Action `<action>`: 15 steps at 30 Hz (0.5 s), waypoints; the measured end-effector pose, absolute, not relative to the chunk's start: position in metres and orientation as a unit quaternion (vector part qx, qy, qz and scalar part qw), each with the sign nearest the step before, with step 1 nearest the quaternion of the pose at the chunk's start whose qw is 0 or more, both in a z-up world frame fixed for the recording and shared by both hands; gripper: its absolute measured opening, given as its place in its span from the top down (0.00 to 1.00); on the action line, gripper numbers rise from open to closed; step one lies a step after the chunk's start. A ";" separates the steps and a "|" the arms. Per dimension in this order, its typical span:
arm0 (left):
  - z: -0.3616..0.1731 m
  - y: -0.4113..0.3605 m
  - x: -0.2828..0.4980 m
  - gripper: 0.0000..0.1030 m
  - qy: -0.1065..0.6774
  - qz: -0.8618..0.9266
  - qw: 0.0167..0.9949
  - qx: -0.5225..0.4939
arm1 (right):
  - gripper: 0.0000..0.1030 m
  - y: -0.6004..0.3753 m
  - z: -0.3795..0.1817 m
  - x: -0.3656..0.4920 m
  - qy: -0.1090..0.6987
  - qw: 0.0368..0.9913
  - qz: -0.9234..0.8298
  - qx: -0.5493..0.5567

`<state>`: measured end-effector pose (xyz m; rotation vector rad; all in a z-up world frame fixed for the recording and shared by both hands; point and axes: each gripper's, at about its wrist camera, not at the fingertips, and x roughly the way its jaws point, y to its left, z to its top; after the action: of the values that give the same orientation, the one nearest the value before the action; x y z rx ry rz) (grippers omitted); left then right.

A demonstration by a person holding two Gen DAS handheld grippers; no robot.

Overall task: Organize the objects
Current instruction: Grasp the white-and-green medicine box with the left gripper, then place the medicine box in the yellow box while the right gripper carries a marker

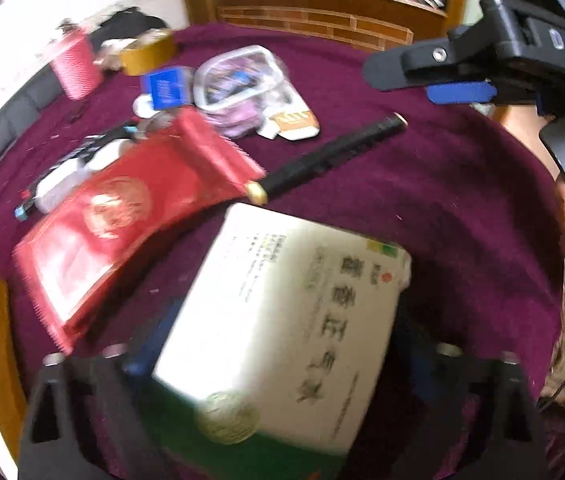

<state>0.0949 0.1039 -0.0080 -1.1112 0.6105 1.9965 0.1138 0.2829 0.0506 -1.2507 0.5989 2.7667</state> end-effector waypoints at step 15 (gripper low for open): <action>0.065 -0.030 0.093 0.32 0.000 0.840 0.370 -0.396 | 0.00 0.225 0.041 0.075 -0.052 -0.018 0.887 -0.458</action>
<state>0.0928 -0.0296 0.0648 -1.0161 0.0011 2.1560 0.0748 0.2252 0.0412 -1.4568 -0.1643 2.8184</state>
